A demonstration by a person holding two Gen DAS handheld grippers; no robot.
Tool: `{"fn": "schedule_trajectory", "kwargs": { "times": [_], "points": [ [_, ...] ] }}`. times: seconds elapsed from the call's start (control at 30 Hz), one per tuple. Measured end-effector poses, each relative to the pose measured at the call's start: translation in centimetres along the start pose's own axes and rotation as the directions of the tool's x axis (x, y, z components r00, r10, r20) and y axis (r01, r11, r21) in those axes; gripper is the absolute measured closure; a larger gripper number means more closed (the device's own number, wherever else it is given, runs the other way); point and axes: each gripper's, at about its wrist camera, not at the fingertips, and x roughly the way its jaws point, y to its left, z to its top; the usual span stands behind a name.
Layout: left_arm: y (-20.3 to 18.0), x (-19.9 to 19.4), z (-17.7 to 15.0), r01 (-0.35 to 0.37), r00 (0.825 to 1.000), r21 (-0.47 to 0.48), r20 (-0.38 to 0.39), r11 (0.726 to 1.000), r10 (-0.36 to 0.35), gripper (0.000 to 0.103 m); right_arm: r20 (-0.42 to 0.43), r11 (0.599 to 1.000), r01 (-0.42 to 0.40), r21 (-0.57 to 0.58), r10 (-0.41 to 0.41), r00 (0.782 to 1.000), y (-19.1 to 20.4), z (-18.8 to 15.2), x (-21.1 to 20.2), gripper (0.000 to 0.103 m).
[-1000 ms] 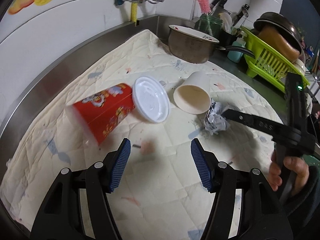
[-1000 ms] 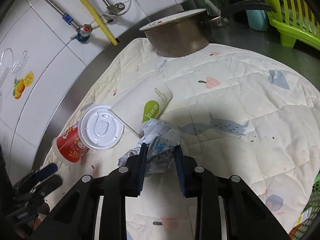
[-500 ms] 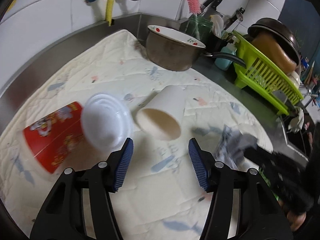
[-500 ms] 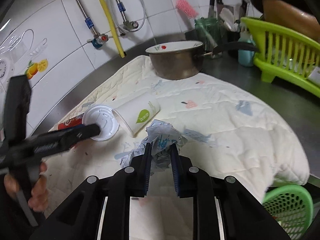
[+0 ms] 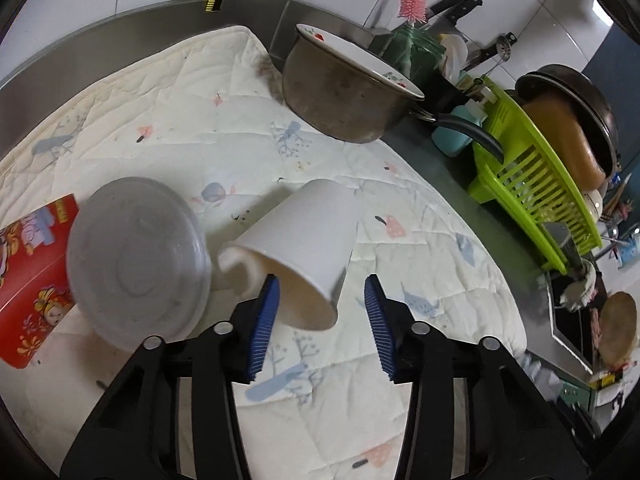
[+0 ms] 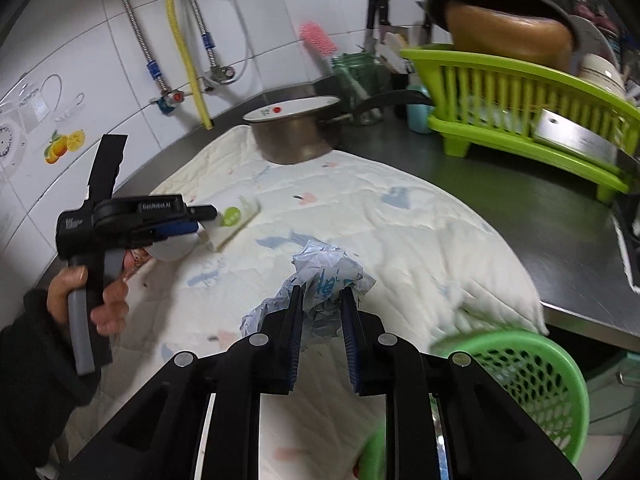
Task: Collect trash
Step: 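Drop the crumpled paper into the basket with the right tool while the left tool grasps the white paper cup, then carry the white paper cup to the green basket with the left tool and release it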
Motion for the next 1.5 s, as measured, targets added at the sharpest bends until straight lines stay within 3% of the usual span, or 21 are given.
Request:
{"fn": "schedule_trajectory", "kwargs": {
  "times": [0.1, 0.37, 0.7, 0.97, 1.33, 1.43, 1.5],
  "points": [
    [0.0, 0.8, 0.4, 0.01, 1.0, -0.018, -0.005, 1.0, -0.01, 0.079, -0.003, 1.0, 0.024, 0.008, -0.024, 1.0, -0.9, -0.8, -0.9, 0.084],
    [-0.5, 0.7, 0.1, 0.055, 0.998, -0.032, 0.014, 0.998, -0.055, 0.101, -0.015, 0.995, 0.087, 0.039, -0.086, 0.996, -3.5, -3.3, -4.1, 0.084],
    [-3.2, -4.1, -2.7, 0.092, 0.994, 0.059, 0.045, 0.994, -0.095, 0.101, -0.075, 0.976, 0.191, 0.105, -0.184, 0.98, -7.3, -7.7, -6.9, 0.084],
    [-8.0, -7.3, -6.9, 0.211, 0.977, 0.13, 0.008, 0.969, -0.214, 0.102, -0.13, 0.95, 0.281, 0.135, -0.264, 0.956, -10.3, -10.4, -7.8, 0.084],
    [-16.5, -7.6, -13.1, 0.352, 0.935, 0.238, -0.128, 0.905, -0.33, 0.102, -0.169, 0.926, 0.327, 0.187, -0.298, 0.939, -12.8, -13.1, -9.1, 0.075],
    [-18.9, -6.5, -15.1, 0.382, 0.921, 0.265, -0.184, 0.885, -0.343, 0.101, -0.159, 0.923, 0.329, 0.2, -0.301, 0.94, -13.2, -13.3, -9.9, 0.062],
    [-20.1, -5.8, -16.3, 0.397, 0.913, 0.275, -0.214, 0.876, -0.347, 0.101, -0.146, 0.92, 0.331, 0.211, -0.305, 0.941, -13.6, -13.5, -10.8, 0.061]
  ]
}}
